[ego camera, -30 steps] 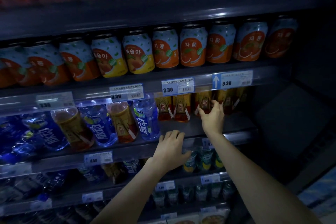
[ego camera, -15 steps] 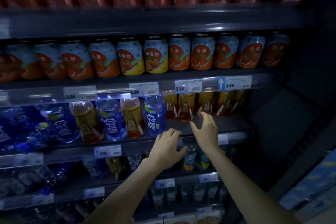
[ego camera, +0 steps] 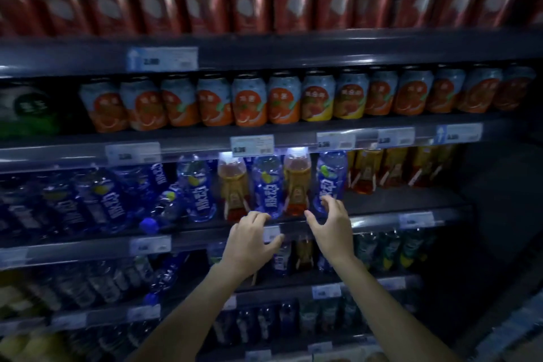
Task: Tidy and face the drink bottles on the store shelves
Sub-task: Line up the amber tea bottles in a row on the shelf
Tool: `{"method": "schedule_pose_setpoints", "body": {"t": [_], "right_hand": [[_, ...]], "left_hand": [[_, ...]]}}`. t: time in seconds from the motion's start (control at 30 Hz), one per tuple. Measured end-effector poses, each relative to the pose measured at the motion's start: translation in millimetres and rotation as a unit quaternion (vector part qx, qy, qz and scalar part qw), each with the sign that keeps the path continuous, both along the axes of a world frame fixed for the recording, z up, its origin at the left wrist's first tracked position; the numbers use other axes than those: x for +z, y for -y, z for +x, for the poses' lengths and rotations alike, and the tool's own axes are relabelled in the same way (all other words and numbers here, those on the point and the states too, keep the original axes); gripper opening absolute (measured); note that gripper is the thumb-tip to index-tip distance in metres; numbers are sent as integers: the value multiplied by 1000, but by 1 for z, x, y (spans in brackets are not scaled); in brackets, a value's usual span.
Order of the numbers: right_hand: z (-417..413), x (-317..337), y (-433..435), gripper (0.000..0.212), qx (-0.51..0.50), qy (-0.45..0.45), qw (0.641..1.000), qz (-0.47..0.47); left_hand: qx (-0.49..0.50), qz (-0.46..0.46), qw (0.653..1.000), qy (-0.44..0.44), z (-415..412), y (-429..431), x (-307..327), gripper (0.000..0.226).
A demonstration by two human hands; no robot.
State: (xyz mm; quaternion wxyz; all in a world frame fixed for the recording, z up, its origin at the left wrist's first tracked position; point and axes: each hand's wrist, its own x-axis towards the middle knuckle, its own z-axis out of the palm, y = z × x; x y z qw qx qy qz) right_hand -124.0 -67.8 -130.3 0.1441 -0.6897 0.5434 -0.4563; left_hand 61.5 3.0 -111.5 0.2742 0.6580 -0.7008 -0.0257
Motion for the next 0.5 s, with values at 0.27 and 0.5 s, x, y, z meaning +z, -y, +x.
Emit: {"method": "schedule_pose_setpoints", "body": {"t": [0.27,0.5], "right_hand": [[69,7,-26,55,-11,7,1000,20],[74,25,-7,60,-81,-14,997,2]], "left_hand": [[57,-16,997,-57,83,-30,2,58],[100,-54,985,-127,90,-17,5,68]]}}
